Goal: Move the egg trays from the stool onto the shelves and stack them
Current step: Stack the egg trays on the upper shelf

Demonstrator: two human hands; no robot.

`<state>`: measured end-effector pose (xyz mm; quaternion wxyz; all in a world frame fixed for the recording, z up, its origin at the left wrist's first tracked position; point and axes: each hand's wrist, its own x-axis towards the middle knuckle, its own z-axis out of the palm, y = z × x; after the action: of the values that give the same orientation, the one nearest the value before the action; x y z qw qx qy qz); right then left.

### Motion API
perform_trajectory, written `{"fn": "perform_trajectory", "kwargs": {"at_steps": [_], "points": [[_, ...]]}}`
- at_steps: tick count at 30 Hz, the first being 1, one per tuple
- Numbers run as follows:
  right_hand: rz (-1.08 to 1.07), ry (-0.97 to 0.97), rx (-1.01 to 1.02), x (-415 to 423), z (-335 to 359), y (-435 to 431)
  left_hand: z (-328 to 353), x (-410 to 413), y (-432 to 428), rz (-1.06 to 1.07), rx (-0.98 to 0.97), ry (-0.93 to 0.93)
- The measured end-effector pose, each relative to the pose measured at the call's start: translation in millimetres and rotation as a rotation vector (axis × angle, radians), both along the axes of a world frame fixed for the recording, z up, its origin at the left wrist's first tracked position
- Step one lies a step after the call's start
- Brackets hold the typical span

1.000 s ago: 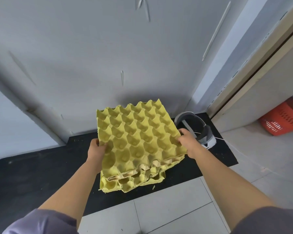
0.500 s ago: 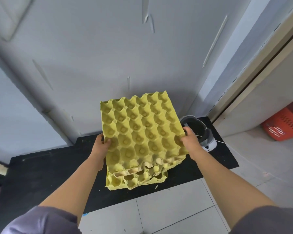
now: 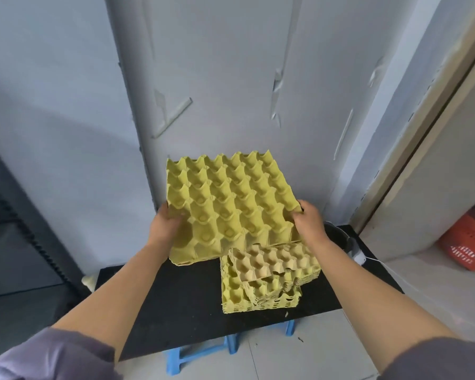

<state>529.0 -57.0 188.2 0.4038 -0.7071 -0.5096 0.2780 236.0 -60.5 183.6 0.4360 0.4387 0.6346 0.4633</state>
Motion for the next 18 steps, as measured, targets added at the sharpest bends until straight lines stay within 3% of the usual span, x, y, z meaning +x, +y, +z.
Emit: {"fn": "perform_trajectory", "kwargs": {"at_steps": [4,7,18], "points": [[0.001,0.043,0.082,-44,45,-42,50,-39,-51,-0.047,0.105,0.01],[0.027,-0.028,0.118,-72,70,-57,78,-66,-76,-0.02,0.139,0.066],[0.264,-0.159,0.304,-180,148,-88,158,-168,-155,0.281,0.141,0.496]]}}
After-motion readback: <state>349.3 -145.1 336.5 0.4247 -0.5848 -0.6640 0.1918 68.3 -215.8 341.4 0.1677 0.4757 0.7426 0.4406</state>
